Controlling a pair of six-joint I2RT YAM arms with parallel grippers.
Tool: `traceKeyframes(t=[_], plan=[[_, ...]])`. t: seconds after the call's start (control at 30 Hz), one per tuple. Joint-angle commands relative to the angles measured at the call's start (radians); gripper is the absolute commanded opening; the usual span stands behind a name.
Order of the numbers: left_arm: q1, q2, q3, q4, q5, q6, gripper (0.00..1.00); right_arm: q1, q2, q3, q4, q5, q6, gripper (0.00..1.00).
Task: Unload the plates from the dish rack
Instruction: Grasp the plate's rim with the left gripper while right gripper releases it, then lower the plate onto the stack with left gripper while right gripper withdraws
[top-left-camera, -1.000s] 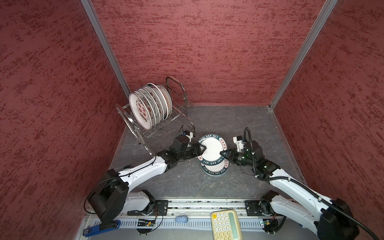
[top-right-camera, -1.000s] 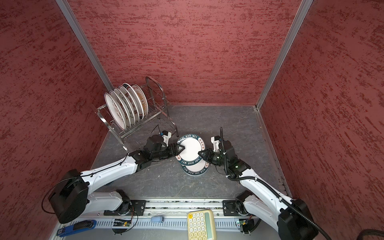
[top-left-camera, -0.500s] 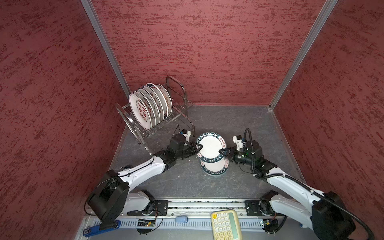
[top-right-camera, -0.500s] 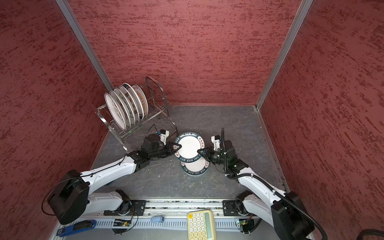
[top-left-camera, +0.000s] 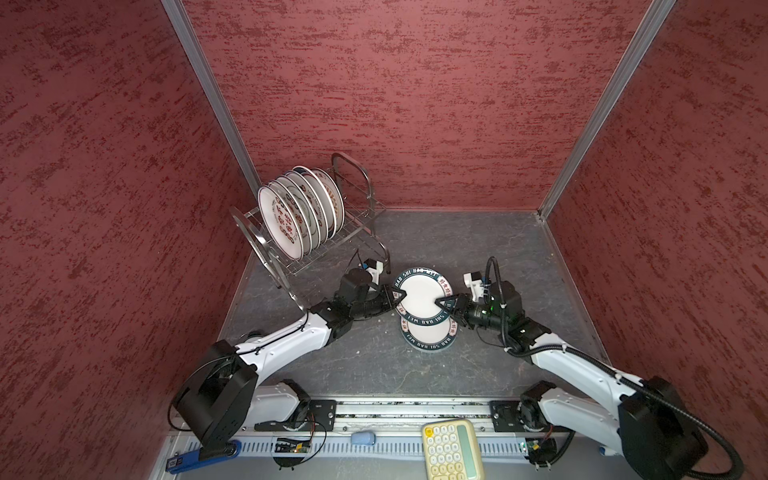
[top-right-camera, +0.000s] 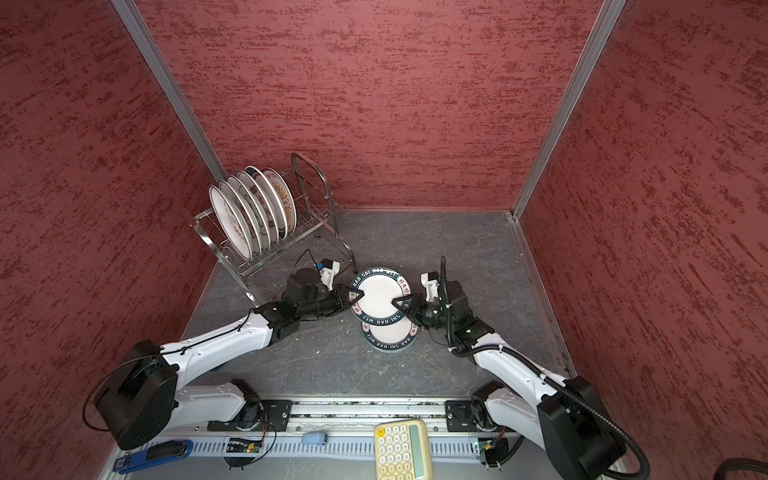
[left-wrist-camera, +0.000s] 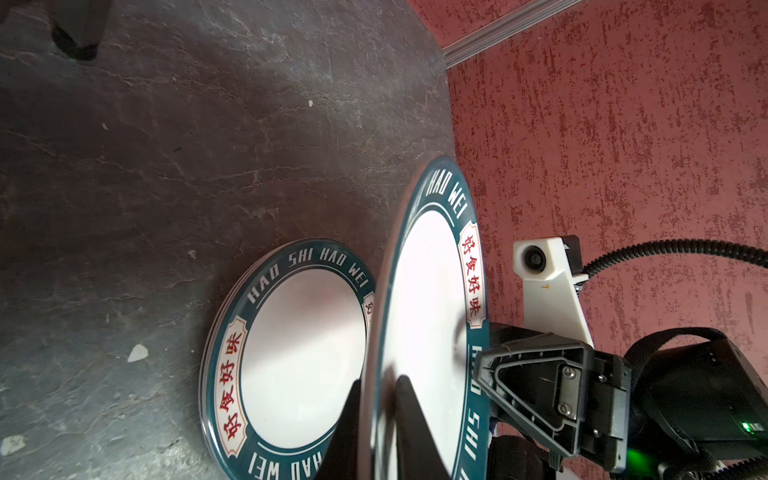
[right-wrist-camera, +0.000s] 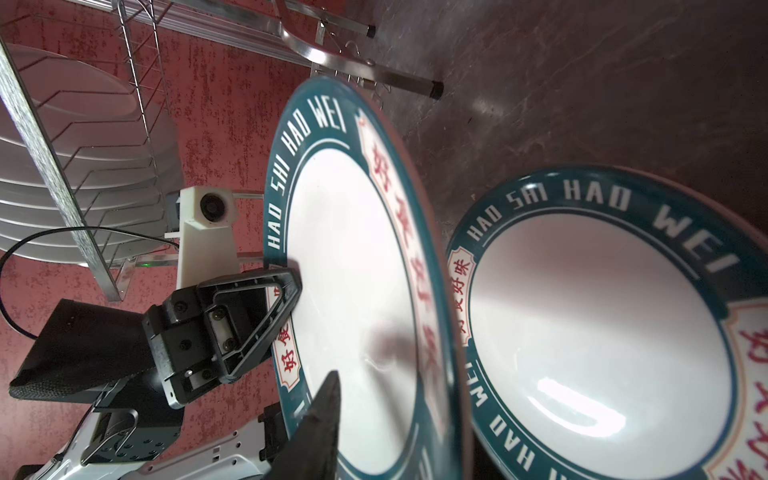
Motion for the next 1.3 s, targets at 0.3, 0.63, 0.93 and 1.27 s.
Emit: traceKeyframes(t=[0.3, 0.63, 0.93, 1.27], plan=[[0.007, -0.05, 0.024, -0.181, -0.023, 0.04, 0.0, -0.015, -0.065, 0.165, -0.417, 0.272, -0.201, 0.87], [0.007, -0.032, 0.035, -0.258, -0.05, 0.035, 0.0, -0.015, -0.083, 0.284, -0.787, 0.646, -0.303, 0.99], [-0.013, 0.042, 0.075, -0.296, -0.066, 0.042, 0.0, -0.015, -0.08, 0.265, -0.773, 0.651, -0.312, 0.99], [-0.03, 0.115, 0.117, -0.353, -0.086, 0.041, 0.0, -0.016, -0.101, 0.25, -0.778, 0.663, -0.318, 0.99]])
